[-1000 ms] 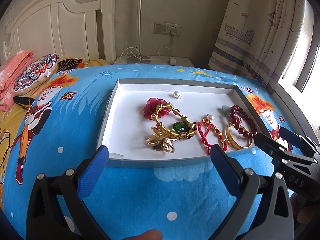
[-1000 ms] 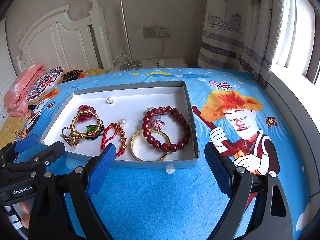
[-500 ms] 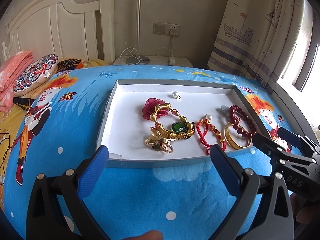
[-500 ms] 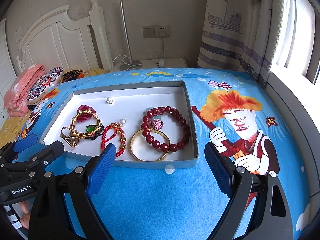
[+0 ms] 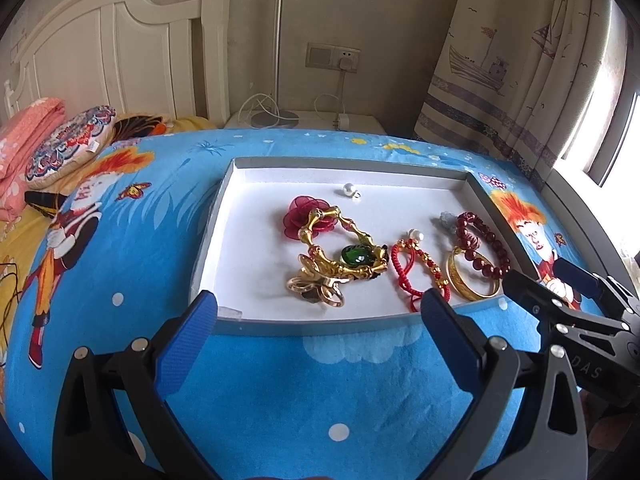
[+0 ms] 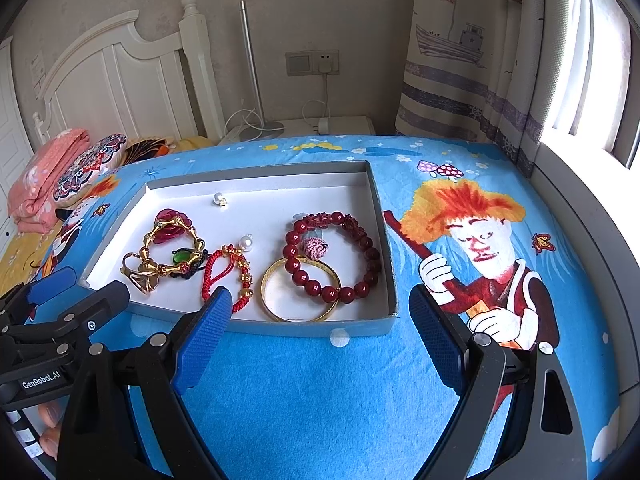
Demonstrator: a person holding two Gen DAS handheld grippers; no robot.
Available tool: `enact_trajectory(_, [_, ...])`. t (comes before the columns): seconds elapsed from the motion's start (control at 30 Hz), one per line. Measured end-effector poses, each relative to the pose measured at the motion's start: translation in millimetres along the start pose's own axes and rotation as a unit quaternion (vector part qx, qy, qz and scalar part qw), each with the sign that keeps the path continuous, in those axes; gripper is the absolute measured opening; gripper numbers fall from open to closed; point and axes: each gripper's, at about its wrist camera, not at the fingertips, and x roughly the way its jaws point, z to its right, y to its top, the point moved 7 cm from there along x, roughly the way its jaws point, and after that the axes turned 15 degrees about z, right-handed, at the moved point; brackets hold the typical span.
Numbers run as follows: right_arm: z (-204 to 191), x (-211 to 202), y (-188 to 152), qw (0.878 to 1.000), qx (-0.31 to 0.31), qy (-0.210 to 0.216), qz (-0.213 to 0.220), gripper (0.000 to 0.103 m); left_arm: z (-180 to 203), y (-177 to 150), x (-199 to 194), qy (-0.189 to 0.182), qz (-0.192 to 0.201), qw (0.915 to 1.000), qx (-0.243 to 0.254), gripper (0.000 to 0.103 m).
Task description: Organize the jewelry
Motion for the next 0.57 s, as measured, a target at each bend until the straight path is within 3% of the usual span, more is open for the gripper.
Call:
enact_trajectory(0.2, [0.0, 0.0, -0.6, 1.0, 0.0, 0.001, -0.001, 0.084, 8.1, 2.5, -2.9, -0.003, 0.01, 0.9997, 0.024, 0.098])
enact_trajectory(0.57, [1.0, -0.1, -2.7, 1.0, 0.0, -0.001, -0.001, 0.084, 6.4, 3.0, -1.7, -0.003, 0.006, 0.9998, 0.02, 0.098])
